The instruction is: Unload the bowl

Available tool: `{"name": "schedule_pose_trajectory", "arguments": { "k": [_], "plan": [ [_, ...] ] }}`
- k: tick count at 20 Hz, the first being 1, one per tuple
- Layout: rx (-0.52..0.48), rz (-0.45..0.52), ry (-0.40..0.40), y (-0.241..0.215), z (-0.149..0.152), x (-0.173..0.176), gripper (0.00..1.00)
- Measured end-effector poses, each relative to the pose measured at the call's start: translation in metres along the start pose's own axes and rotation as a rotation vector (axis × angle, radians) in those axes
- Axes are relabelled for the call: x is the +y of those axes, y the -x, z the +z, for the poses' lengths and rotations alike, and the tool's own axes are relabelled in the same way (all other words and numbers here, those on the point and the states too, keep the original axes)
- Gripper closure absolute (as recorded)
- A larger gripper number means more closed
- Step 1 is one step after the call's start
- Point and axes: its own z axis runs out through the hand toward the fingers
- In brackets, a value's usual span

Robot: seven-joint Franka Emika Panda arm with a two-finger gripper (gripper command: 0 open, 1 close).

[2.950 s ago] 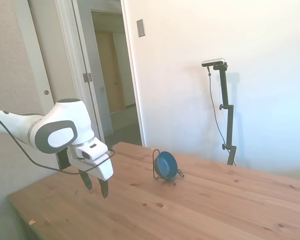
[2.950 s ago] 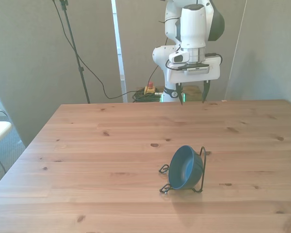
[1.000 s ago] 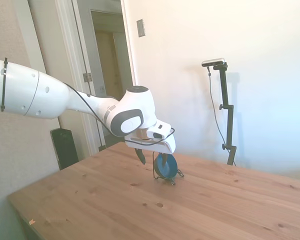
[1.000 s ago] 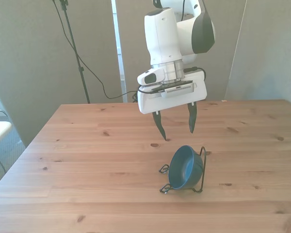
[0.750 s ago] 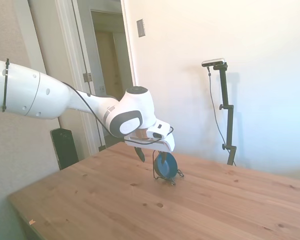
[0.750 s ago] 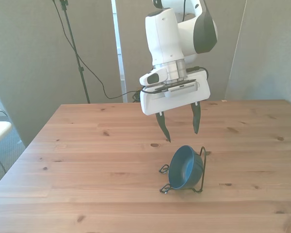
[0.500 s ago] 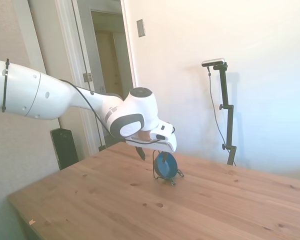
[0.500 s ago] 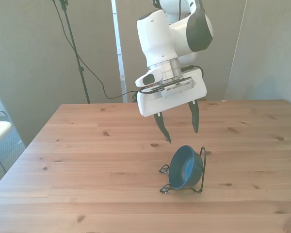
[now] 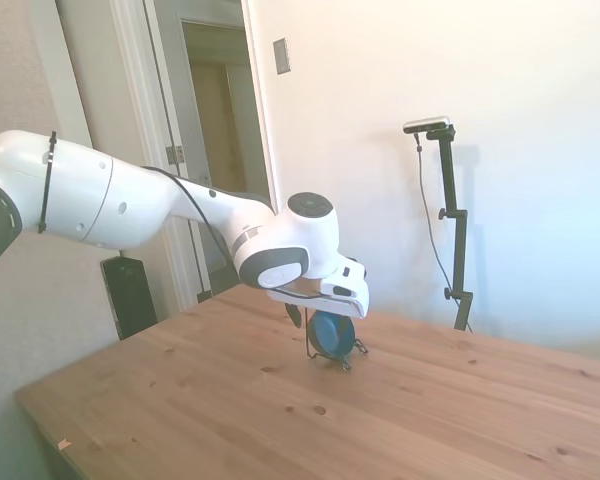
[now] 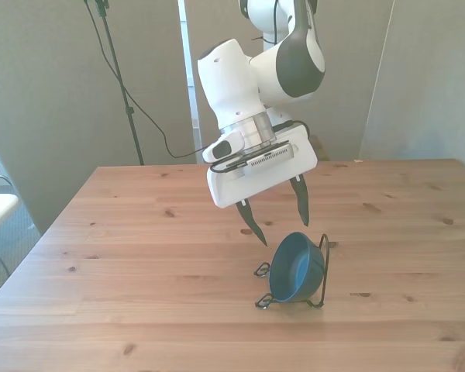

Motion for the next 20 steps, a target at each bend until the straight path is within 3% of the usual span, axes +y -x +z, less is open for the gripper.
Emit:
{"name": "schedule_pose_trajectory", "arguments": {
  "k": [7, 16, 17, 20],
  "plan": [
    [-0.045, -0.102, -0.065, -0.004, 0.002, -0.007, 0.0],
    [0.002, -0.095, -0.04, -0.013, 0.024, 0.001, 0.0],
    [0.001, -0.096, -0.042, -0.013, 0.024, 0.0, 1.0],
    [0.002, -0.102, -0.047, -0.013, 0.025, -0.002, 1.0]
  ]
}}
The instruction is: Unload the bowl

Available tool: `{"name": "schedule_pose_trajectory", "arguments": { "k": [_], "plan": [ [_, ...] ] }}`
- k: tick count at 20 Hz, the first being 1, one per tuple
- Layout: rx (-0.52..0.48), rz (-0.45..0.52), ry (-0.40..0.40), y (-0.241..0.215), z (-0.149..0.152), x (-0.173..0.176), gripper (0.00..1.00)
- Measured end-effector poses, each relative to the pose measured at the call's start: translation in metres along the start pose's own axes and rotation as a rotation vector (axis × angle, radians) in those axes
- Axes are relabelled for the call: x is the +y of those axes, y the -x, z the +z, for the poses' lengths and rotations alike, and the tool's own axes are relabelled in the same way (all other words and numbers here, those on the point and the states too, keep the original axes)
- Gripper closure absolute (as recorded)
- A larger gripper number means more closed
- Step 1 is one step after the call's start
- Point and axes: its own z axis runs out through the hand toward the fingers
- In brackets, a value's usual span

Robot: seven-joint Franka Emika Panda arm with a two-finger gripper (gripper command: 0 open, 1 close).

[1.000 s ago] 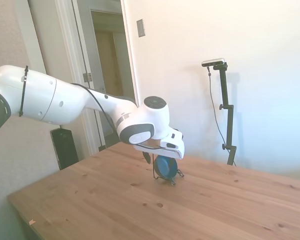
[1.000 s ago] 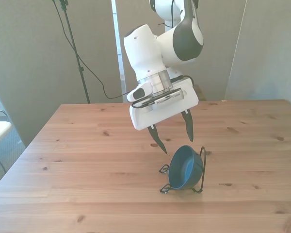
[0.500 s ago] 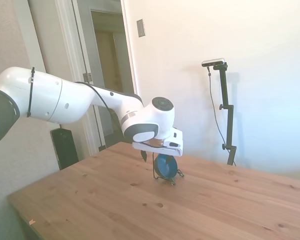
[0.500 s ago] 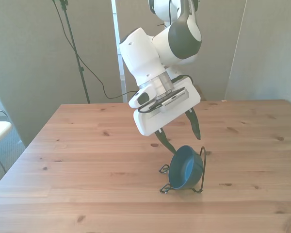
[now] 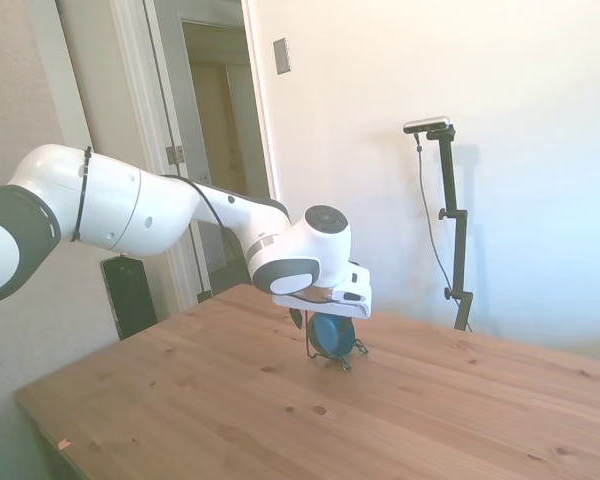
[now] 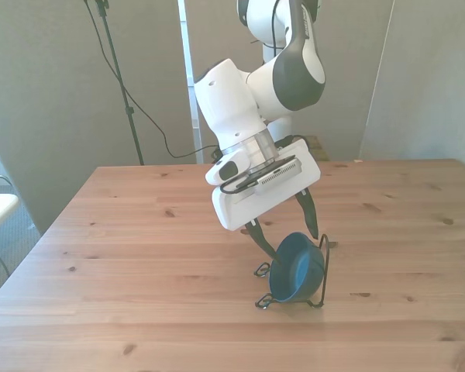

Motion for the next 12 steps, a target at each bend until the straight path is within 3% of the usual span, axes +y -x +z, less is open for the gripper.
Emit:
{"name": "schedule_pose_trajectory", "arguments": {
  "k": [12],
  "plan": [
    [-0.016, -0.013, -0.012, -0.0024, 0.0014, 0.0013, 1.0]
  ]
}}
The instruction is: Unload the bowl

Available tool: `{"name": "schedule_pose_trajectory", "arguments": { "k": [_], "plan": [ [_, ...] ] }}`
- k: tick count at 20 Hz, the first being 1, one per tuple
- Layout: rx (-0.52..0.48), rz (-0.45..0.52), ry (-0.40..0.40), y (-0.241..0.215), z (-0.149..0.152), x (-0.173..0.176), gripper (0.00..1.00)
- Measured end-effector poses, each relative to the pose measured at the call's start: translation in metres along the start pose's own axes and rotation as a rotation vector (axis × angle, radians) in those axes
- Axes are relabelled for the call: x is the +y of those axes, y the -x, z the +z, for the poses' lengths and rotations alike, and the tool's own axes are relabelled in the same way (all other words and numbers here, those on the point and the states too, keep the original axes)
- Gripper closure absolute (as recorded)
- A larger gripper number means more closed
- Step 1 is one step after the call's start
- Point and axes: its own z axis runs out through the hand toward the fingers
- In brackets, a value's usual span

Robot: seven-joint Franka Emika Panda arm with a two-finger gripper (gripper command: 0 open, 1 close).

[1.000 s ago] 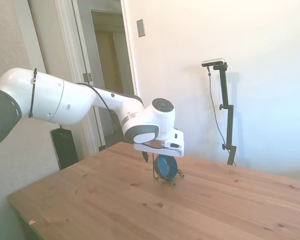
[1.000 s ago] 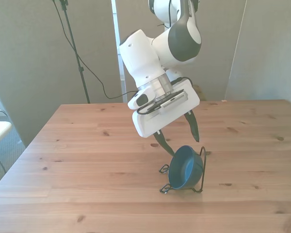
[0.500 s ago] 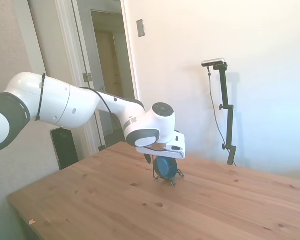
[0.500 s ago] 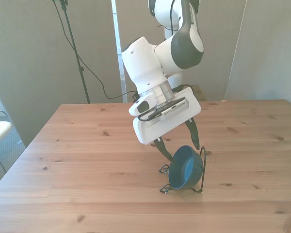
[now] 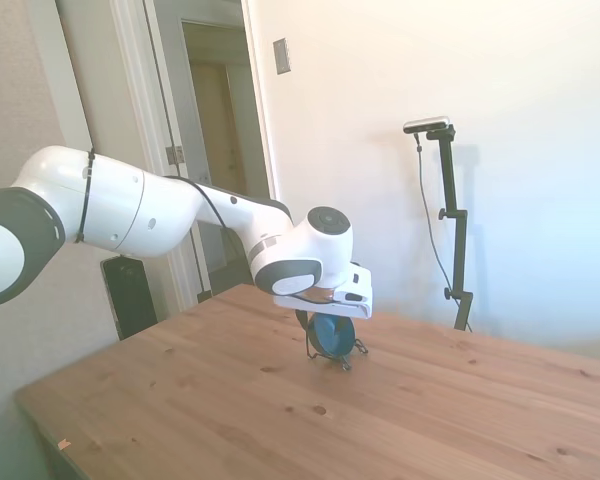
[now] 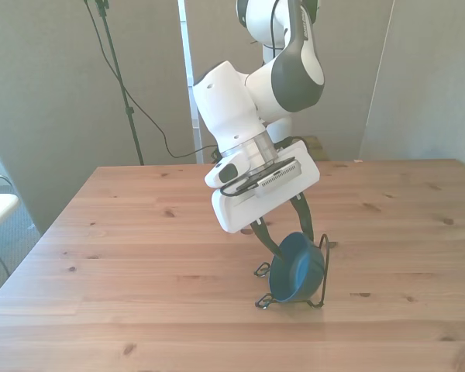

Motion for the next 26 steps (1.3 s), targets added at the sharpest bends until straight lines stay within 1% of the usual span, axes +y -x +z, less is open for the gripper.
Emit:
{"name": "schedule_pose_trajectory", "arguments": {
  "k": [5, 12, 16, 22, 26],
  "plan": [
    [-0.042, -0.007, -0.046, -0.001, -0.005, 0.003, 1.0],
    [-0.092, -0.013, -0.117, -0.011, -0.02, 0.02, 1.0],
    [-0.117, -0.019, -0.141, -0.015, -0.024, 0.026, 1.0],
    [-0.116, -0.022, -0.163, -0.018, -0.024, 0.025, 1.0],
    [-0.122, -0.055, -0.203, -0.02, -0.035, 0.024, 1.0]
  ]
}}
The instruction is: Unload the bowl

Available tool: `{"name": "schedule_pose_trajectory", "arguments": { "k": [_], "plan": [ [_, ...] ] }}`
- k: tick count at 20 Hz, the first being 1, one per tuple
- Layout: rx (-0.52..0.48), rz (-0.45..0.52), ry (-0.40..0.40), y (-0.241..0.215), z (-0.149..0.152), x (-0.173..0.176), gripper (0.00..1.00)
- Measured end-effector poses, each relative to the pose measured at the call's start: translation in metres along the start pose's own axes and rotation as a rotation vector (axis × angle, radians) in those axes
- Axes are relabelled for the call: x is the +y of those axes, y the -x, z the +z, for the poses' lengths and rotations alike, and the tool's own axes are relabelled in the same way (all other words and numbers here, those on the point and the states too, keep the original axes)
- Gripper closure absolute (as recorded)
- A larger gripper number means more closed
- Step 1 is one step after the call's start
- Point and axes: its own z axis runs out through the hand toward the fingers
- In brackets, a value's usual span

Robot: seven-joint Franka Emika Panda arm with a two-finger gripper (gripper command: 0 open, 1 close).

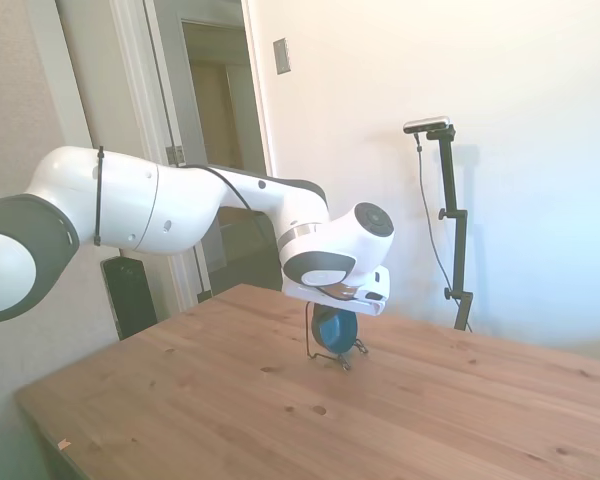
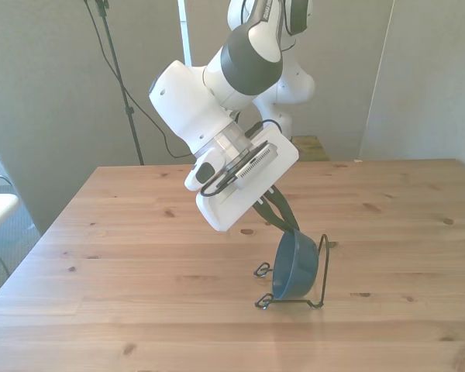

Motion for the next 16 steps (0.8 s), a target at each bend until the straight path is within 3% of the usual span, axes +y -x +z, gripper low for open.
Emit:
{"name": "schedule_pose_trajectory", "arguments": {
  "k": [7, 12, 16],
  "plan": [
    [0.0, -0.034, -0.034, 0.007, -0.026, -0.008, 1.0],
    [-0.041, -0.054, -0.075, 0.038, -0.057, -0.022, 1.0],
    [-0.035, -0.07, -0.037, 0.069, -0.068, -0.033, 1.0]
  ]
}}
